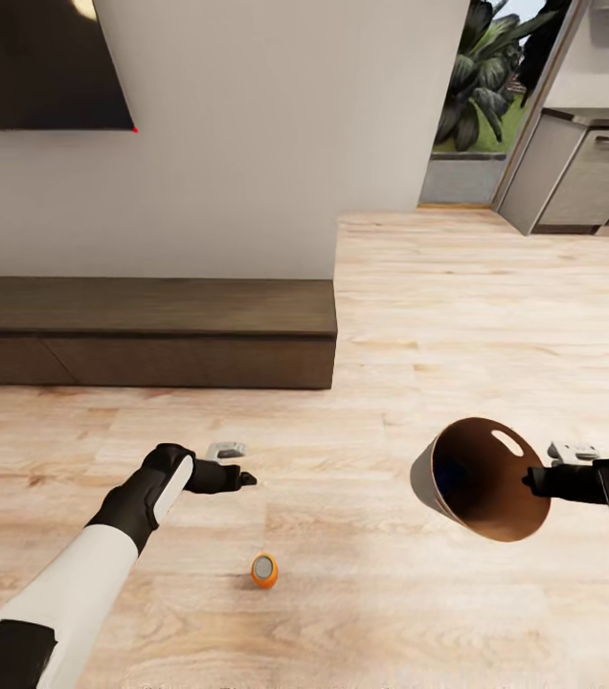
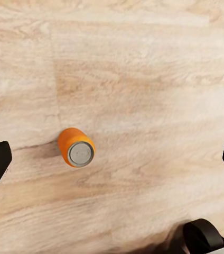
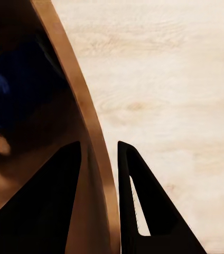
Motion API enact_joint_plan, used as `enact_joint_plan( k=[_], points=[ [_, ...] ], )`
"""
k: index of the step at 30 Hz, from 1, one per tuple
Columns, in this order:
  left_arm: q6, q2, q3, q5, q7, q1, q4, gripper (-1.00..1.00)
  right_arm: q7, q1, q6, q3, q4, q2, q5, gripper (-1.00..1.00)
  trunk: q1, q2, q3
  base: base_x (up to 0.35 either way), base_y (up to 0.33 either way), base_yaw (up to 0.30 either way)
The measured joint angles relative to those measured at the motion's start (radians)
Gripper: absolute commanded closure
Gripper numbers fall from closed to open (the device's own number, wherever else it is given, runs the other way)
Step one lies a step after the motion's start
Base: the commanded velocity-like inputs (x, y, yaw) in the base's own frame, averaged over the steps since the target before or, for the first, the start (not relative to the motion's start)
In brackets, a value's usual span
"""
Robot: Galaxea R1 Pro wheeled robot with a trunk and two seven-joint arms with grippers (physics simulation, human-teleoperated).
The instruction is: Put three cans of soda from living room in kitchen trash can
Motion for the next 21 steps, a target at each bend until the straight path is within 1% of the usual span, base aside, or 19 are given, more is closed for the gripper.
enact_joint_plan(
  k=[4,7,15,17,21],
  points=[
    [-0.015,0.000,-0.003,-0.001,0.001,-0.002,0.001,-1.00,-0.002,-0.004,0.006,0.002,0.015,-0.006,-0.016,1.00,0.015,-0.028,-0.019,0.000,0.000,0.000],
    [-0.024,0.000,-0.005,-0.001,0.002,-0.002,0.002,-1.00,-0.005,-0.006,0.004,0.003,0.021,-0.008,-0.007,1.00,0.027,-0.049,-0.033,0.000,0.000,0.000],
    [-0.031,0.000,-0.007,-0.002,0.008,-0.003,0.002,-1.00,-0.008,-0.007,0.006,0.003,0.025,-0.010,-0.009,1.00,0.058,-0.105,-0.070,0.000,0.000,0.000],
    [-0.031,0.000,-0.006,-0.002,0.035,-0.003,0.002,-1.00,-0.007,-0.007,0.006,0.003,0.025,-0.010,-0.010,1.00,0.065,-0.119,-0.080,0.000,0.000,0.000],
    [-0.033,0.000,-0.006,-0.002,0.060,-0.003,0.002,-1.00,-0.010,-0.012,0.005,0.003,0.025,-0.010,-0.007,1.00,0.081,-0.147,-0.098,0.000,0.000,0.000]
  ],
)
